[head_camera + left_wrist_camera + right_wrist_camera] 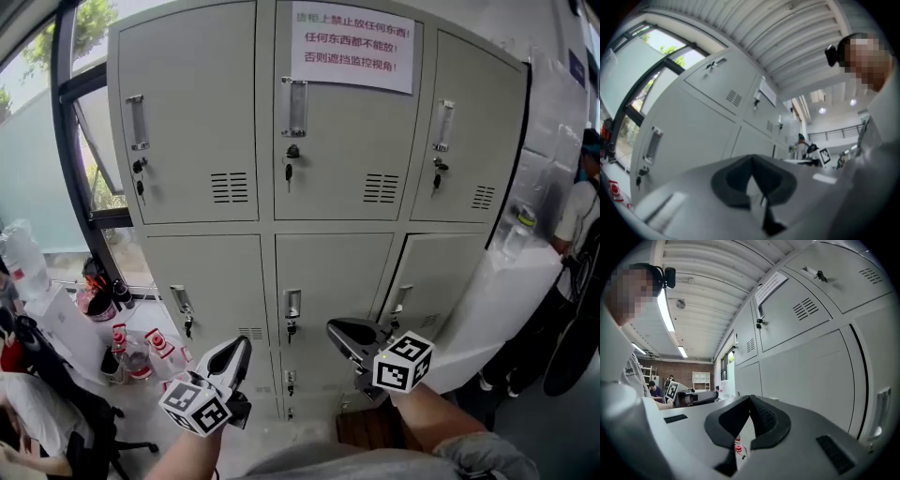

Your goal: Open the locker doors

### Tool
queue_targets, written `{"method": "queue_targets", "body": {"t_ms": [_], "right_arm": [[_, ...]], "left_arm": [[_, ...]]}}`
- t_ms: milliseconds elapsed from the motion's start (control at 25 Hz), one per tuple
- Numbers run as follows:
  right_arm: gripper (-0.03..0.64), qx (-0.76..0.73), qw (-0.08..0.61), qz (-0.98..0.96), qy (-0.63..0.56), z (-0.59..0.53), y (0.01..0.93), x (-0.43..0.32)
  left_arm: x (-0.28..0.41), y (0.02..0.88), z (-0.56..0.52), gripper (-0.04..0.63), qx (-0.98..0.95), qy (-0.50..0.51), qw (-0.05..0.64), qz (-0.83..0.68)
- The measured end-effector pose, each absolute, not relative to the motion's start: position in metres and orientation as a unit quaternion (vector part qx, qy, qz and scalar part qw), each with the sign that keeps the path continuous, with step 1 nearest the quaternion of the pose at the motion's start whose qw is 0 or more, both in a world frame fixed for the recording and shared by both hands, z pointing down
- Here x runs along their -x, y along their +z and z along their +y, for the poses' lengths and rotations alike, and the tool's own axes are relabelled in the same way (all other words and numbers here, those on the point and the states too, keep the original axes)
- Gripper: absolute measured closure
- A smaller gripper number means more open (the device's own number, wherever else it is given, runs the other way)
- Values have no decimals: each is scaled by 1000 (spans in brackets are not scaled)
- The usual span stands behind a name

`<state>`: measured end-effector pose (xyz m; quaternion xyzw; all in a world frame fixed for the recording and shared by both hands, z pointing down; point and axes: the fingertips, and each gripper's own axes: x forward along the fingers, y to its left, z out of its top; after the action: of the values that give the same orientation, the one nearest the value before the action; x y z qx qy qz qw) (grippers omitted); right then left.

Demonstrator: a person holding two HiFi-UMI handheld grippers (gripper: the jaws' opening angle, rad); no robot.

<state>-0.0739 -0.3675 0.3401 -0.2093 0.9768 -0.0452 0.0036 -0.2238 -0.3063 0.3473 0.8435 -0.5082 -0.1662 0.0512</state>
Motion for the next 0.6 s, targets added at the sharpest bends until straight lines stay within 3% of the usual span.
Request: {"method": "queue_targets", "body": {"t_ms": [400,600], "right_arm": [[612,238,52,965,98,-386,167,132],[609,273,55,948,156,-397,84,162]], "left_arm": [[235,215,-317,591,-865,-157,-53,-474],[248,150,-322,591,-872,-170,-74,-452]]}}
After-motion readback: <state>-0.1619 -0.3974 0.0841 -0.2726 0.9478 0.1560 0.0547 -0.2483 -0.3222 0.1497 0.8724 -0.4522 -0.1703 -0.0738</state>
